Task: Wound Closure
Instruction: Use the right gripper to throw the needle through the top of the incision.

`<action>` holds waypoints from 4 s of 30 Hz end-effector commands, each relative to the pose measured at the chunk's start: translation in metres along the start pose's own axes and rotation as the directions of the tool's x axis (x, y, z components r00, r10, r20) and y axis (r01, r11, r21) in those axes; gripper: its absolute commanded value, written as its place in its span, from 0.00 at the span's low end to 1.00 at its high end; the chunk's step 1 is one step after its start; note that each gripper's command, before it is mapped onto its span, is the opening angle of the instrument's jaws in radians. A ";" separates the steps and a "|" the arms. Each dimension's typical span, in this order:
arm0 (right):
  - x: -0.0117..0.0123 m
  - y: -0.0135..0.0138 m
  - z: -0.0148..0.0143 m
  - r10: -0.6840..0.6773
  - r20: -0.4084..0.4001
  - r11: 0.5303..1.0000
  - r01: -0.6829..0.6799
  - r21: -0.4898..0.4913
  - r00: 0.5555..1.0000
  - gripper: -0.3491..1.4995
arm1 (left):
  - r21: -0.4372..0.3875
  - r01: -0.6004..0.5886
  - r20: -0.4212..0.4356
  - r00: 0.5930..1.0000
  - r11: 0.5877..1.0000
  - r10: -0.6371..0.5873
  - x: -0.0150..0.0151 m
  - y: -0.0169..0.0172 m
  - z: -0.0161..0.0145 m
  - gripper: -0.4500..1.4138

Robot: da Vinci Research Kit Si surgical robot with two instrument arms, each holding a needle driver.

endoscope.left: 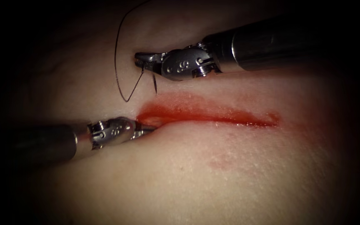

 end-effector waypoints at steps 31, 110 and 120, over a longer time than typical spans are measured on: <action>-0.0018 -0.0021 0.0010 -0.032 0.009 0.999 0.032 -0.006 0.999 0.00 | -0.004 0.000 -0.002 1.000 1.000 0.000 -0.0001 0.0001 0.0010 0.05; -0.0017 -0.0042 0.0002 0.257 0.072 0.966 -0.259 0.012 0.964 0.00 | -0.003 -0.003 -0.001 1.000 1.000 0.003 -0.0002 0.0003 0.0009 0.05; -0.0031 -0.0028 0.0008 0.340 0.098 0.939 -0.343 0.025 0.935 0.00 | -0.003 -0.004 -0.001 1.000 1.000 0.004 -0.0002 0.0003 0.0009 0.05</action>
